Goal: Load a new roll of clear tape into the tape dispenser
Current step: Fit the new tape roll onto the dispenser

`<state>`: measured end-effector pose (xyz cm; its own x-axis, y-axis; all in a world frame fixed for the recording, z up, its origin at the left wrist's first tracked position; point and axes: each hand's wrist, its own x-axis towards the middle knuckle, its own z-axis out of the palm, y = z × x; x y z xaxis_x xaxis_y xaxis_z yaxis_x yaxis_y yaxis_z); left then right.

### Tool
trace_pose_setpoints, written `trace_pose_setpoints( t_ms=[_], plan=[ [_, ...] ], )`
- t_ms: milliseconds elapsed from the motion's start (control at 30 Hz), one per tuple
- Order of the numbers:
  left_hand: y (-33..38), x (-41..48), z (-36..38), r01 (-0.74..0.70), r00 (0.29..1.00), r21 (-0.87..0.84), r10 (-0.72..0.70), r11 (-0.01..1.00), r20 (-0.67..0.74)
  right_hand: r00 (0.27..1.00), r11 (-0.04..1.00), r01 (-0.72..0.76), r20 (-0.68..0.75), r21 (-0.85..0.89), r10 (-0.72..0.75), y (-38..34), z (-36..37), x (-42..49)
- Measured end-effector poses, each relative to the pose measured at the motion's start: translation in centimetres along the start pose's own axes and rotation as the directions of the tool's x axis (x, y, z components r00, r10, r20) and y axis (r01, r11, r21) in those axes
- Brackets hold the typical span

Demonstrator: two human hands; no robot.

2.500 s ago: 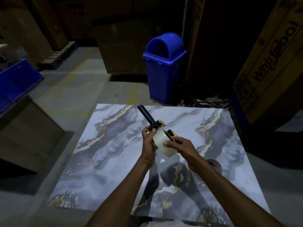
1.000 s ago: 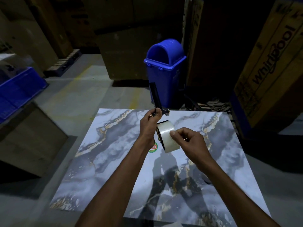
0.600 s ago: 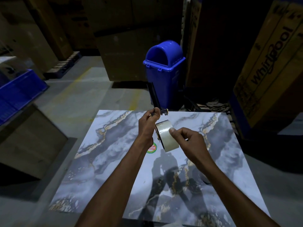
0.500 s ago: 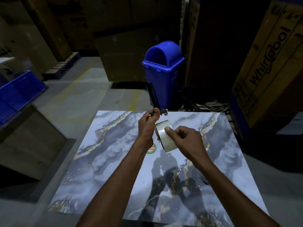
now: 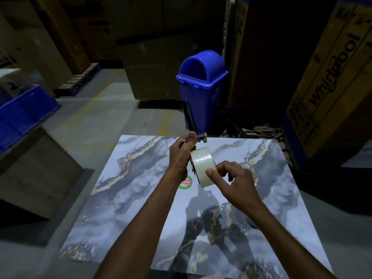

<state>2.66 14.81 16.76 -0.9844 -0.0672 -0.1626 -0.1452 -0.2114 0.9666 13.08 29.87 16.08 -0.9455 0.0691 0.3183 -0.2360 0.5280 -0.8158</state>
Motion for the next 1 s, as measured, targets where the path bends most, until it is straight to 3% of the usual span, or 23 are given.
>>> trace_pose_setpoints(
  t_ms=[100, 333, 533, 633, 733, 833, 900, 1000],
  plan=[
    [0.1, -0.1, 0.1, -0.001, 1.0, 0.052, -0.001, 0.999, 0.031, 1.0, 0.998, -0.004, -0.027, -0.063, 0.002, -0.2, -0.2, 0.2],
    [-0.7, 0.7, 0.0, -0.044, 0.999, 0.059, 0.043, 0.997, 0.019, 0.994, 0.996, -0.082, -0.074, -0.033, 0.079, -1.5, -0.1, 1.5],
    [-1.0, 1.1, 0.1, -0.082, 0.996, 0.081, 0.085, 0.993, -0.027, 0.974, 0.971, -0.215, -0.045, 0.107, 0.221, -2.0, 0.4, 2.7],
    [-1.0, 1.4, 0.0, -0.082, 0.996, 0.088, 0.085, 0.993, -0.032, 0.975, 0.971, -0.216, -0.029, 0.103, 0.22, -1.9, 0.1, 2.8],
    [-0.9, 1.7, -0.3, -0.079, 0.996, 0.115, 0.083, 0.99, -0.031, 0.99, 0.991, -0.136, -0.04, -0.002, 0.136, -1.6, -0.5, 2.7],
    [-1.3, 2.1, -0.7, -0.084, 0.996, 0.149, 0.085, 0.985, 0.0, 0.994, 0.978, 0.093, -0.035, -0.185, -0.101, -1.4, -1.3, 3.2],
    [-1.6, 2.2, -1.0, -0.075, 0.997, 0.177, 0.073, 0.981, 0.018, 0.963, 0.936, 0.268, 0.054, -0.228, -0.263, -1.0, -1.8, 4.1],
    [-2.4, 2.1, -1.2, -0.068, 0.998, 0.203, 0.063, 0.977, 0.031, 0.914, 0.882, 0.395, 0.205, -0.257, -0.349, -0.7, -2.5, 5.4]
  ],
)
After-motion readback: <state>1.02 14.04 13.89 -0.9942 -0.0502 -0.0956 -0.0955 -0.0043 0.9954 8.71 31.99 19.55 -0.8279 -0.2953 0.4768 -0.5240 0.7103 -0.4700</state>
